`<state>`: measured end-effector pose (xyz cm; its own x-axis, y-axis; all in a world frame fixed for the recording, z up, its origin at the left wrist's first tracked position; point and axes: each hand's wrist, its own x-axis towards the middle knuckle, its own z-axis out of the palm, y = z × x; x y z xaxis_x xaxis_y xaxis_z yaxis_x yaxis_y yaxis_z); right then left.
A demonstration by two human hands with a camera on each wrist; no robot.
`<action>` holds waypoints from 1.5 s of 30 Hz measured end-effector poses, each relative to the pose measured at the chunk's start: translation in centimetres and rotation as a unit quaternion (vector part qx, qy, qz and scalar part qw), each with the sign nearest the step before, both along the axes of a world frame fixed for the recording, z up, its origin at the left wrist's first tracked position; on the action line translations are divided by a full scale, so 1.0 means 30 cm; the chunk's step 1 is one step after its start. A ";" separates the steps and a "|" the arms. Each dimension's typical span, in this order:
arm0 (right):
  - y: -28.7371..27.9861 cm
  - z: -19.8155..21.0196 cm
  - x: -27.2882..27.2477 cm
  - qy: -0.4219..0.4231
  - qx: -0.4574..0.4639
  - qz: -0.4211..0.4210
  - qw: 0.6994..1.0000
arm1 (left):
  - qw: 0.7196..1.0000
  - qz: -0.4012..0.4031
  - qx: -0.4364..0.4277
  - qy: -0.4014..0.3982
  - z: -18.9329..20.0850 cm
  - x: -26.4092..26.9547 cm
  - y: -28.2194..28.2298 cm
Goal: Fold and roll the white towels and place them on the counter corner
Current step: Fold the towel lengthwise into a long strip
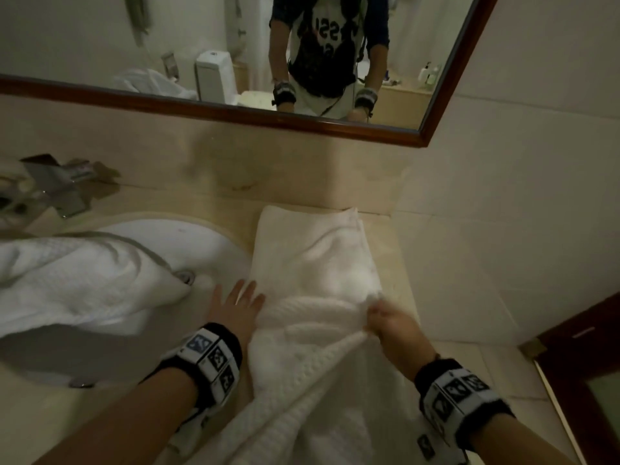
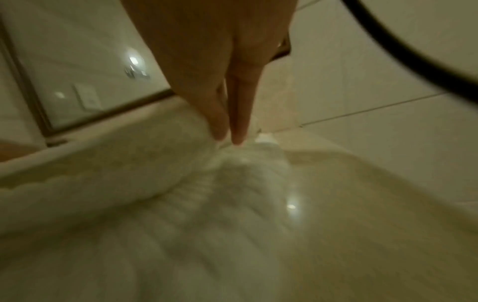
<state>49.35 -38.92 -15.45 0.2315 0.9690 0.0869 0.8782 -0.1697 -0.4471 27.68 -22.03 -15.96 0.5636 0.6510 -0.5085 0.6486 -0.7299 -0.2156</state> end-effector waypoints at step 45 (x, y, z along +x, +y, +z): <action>-0.232 0.018 -0.388 -0.100 -0.070 0.084 0.989 | 0.950 0.119 -0.209 -0.199 0.054 -0.369 -0.497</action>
<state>37.70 -45.89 -14.90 0.0574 0.9981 -0.0227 0.9676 -0.0613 -0.2450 16.61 -36.93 -14.33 0.6273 0.5726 -0.5278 0.7756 -0.5203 0.3573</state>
